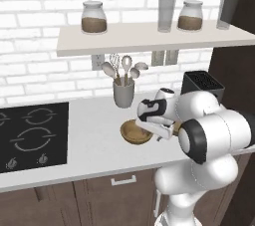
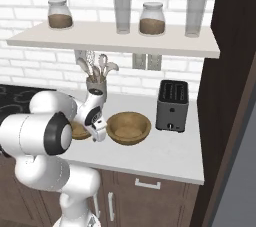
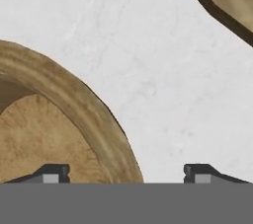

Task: Pick up the bowls on the counter and stack them on top of one another in the open cabinet. Place the smaller bowl on top of the larger bowl.

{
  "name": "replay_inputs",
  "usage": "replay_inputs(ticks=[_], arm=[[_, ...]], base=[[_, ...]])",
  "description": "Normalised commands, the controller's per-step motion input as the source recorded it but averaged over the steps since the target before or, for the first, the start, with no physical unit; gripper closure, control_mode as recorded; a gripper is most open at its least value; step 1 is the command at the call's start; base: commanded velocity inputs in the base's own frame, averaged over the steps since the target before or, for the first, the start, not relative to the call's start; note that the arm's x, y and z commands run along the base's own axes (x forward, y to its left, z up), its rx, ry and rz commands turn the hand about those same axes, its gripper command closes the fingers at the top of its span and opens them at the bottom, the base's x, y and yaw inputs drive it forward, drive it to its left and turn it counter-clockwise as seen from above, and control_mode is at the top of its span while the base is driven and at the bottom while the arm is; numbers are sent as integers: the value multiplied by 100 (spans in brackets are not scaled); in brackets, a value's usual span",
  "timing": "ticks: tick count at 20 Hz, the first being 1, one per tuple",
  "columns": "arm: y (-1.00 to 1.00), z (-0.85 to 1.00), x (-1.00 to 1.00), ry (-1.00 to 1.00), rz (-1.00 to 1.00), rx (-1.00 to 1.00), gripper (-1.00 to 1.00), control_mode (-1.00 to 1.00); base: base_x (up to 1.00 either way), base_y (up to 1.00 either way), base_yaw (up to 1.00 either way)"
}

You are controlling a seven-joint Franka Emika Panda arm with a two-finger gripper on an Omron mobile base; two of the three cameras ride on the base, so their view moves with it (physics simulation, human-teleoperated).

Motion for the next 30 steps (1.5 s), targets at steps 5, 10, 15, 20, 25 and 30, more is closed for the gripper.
replay_inputs(ticks=[5,10,15,20,25,30], arm=[[0,0,0,0,0,0,100,-100],[0,7,-1,-2,0,0,100,-100],[0,48,-7,-14,0,0,100,-100],[-4,83,-10,-13,-3,0,100,-100],[-44,91,-32,-5,-4,0,100,-100],[-91,56,-53,0,-9,4,100,-100]], base=[[0,0,0],[0,0,0],[0,0,0],[0,0,0],[0,0,0],[0,0,0]])
